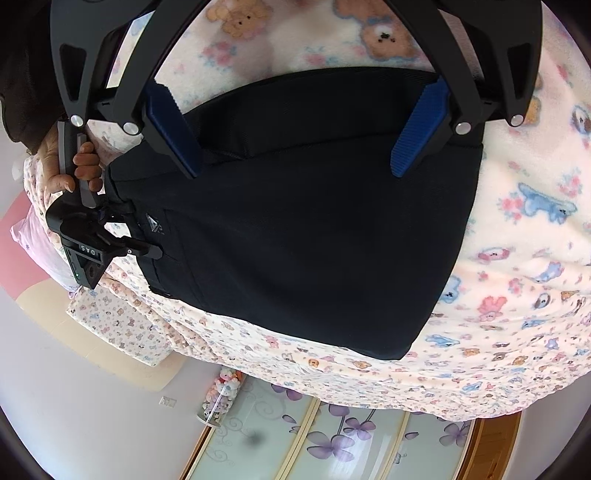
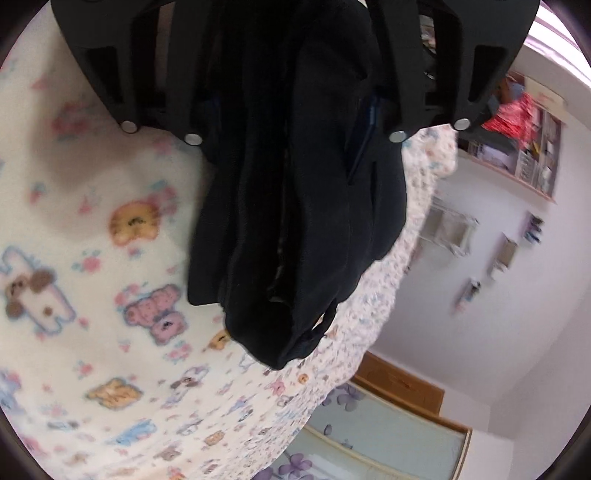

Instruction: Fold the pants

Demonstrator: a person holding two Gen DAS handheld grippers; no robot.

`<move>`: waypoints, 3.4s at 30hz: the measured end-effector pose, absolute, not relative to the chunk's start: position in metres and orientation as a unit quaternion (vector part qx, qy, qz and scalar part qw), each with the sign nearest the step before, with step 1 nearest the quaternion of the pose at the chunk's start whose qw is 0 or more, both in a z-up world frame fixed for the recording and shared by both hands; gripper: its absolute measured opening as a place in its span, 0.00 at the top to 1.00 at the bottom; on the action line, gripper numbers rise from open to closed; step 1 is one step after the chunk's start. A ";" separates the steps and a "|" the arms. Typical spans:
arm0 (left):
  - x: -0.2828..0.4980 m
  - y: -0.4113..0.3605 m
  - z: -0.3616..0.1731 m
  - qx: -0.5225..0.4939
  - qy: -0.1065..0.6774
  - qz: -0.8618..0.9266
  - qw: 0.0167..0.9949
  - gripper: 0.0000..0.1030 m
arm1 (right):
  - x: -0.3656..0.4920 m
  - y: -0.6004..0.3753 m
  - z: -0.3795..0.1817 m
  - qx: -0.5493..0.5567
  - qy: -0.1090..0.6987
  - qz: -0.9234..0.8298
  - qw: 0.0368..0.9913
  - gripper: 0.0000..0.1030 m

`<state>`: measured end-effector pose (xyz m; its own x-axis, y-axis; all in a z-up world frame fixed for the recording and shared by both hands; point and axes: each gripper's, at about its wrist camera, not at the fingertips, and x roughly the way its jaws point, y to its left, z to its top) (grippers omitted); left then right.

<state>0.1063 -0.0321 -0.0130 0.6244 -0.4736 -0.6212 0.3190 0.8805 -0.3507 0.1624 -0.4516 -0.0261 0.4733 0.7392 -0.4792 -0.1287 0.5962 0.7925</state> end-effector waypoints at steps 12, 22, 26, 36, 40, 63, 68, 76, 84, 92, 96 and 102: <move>0.108 -0.032 -0.015 -0.103 0.377 -0.209 0.897 0.02 | 0.134 -0.395 0.048 0.229 0.355 0.313 0.850 0.68; 0.119 0.012 0.011 -0.218 0.346 -0.222 0.885 0.02 | 0.142 -0.415 0.021 0.278 0.377 0.281 0.838 0.69; 0.159 0.043 0.019 -0.257 0.391 -0.192 0.862 0.02 | 0.146 -0.420 0.013 0.295 0.381 0.277 0.832 0.69; 0.236 0.066 -0.029 -0.332 0.478 -0.280 0.764 0.02 | 0.154 -0.430 -0.006 0.315 0.397 0.271 0.819 0.69; 0.241 0.057 -0.021 -0.350 0.458 -0.334 0.746 0.02 | 0.155 -0.429 -0.010 0.321 0.400 0.268 0.816 0.69; 0.217 0.055 -0.019 -0.332 0.453 -0.287 0.776 0.89 | 0.144 -0.433 -0.014 0.350 0.379 0.258 0.816 0.70; 0.214 0.047 -0.007 -0.320 0.429 -0.285 0.795 0.91 | 0.145 -0.431 -0.001 0.374 0.352 0.273 0.813 0.71; 0.216 0.040 0.023 -0.316 0.375 -0.288 0.823 0.91 | 0.172 -0.427 0.022 0.397 0.308 0.281 0.817 0.71; 0.248 0.043 0.033 -0.328 0.328 -0.286 0.838 0.91 | 0.205 -0.433 0.026 0.424 0.259 0.276 0.823 0.71; 0.284 0.052 -0.032 -0.360 0.396 -0.239 0.811 0.83 | 0.227 -0.436 -0.032 0.427 0.335 0.195 0.817 0.71; 0.275 0.055 -0.024 -0.345 0.383 -0.203 0.833 0.59 | 0.226 -0.432 -0.027 0.402 0.344 0.165 0.833 0.53; 0.233 0.102 0.007 -0.409 0.284 -0.141 0.856 0.24 | 0.201 -0.460 -0.004 0.421 0.298 0.087 0.852 0.38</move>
